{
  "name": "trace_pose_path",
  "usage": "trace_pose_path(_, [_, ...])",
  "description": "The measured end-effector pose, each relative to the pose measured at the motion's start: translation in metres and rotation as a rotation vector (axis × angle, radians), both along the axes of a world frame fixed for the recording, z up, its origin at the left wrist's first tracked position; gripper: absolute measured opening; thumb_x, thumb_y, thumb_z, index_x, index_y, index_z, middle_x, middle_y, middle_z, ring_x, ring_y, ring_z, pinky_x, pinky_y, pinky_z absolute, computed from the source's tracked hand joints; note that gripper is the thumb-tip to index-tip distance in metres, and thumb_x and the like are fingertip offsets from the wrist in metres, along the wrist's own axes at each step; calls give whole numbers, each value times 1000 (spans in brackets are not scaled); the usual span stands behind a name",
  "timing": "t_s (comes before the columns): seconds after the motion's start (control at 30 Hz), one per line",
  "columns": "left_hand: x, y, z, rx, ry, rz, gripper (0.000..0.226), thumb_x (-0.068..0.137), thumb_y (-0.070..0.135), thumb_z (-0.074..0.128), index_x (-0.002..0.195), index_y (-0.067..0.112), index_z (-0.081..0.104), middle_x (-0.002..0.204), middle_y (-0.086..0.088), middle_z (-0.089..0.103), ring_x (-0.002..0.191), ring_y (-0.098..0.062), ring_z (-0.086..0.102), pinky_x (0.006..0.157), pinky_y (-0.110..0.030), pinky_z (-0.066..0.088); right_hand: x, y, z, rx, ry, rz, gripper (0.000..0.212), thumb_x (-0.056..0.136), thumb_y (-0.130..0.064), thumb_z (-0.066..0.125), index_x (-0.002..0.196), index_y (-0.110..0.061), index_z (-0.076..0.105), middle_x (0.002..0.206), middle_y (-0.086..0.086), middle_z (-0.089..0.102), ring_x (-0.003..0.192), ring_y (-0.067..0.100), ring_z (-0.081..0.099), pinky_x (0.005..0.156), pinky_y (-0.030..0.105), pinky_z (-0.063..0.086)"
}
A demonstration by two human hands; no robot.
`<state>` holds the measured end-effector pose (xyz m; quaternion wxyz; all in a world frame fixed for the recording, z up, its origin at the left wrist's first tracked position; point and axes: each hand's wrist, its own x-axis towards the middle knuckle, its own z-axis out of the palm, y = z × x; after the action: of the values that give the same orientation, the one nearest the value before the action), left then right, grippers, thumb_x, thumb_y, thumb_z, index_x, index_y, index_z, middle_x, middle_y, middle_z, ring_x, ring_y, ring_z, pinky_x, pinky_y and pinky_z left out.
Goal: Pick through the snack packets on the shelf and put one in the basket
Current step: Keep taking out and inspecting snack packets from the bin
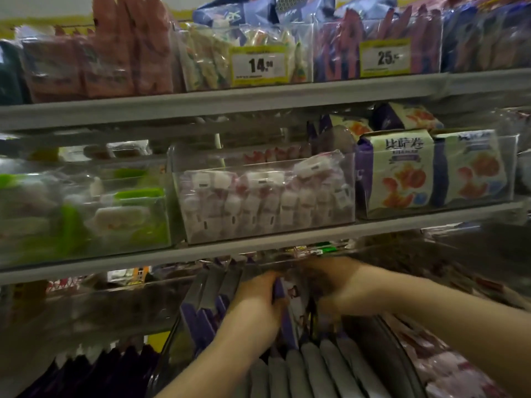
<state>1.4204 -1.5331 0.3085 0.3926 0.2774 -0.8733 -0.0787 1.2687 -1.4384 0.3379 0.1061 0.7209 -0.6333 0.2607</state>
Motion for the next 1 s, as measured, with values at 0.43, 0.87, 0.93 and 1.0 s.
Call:
trace_pose_path(0.43, [-15, -8, 11, -54, -79, 48, 25, 93, 25, 62, 118, 27, 63, 116, 3, 65, 112, -17, 60, 82, -21, 40, -19, -32, 14, 387, 378, -414, 73, 66, -64, 71, 129, -28, 57, 131, -4, 57, 117, 19, 53, 98, 36, 47])
trace_pose_path(0.87, [-24, -11, 16, -127, -128, 99, 25, 95, 25, 60, 119, 22, 63, 115, -2, 65, 108, -21, 61, 79, -24, 41, -4, 2, -1, -18, 401, -452, 86, 65, -45, 81, 137, -22, 40, 137, 6, 34, 116, 28, 52, 92, 36, 53])
trace_pose_path(0.93, [-31, -11, 14, -150, -132, 89, 25, 95, 23, 60, 119, 22, 64, 116, -3, 66, 109, -22, 62, 83, -27, 45, -1, 7, -8, -50, 371, -423, 84, 65, -43, 81, 134, -22, 39, 133, 5, 29, 110, 28, 54, 88, 34, 54])
trace_pose_path(1.0, [-38, -12, 12, -196, -130, 79, 28, 94, 20, 59, 121, 22, 65, 120, -4, 67, 113, -23, 61, 90, -28, 47, 1, 14, -12, -84, 356, -367, 75, 64, -44, 82, 126, -22, 45, 126, 5, 30, 102, 28, 57, 83, 32, 53])
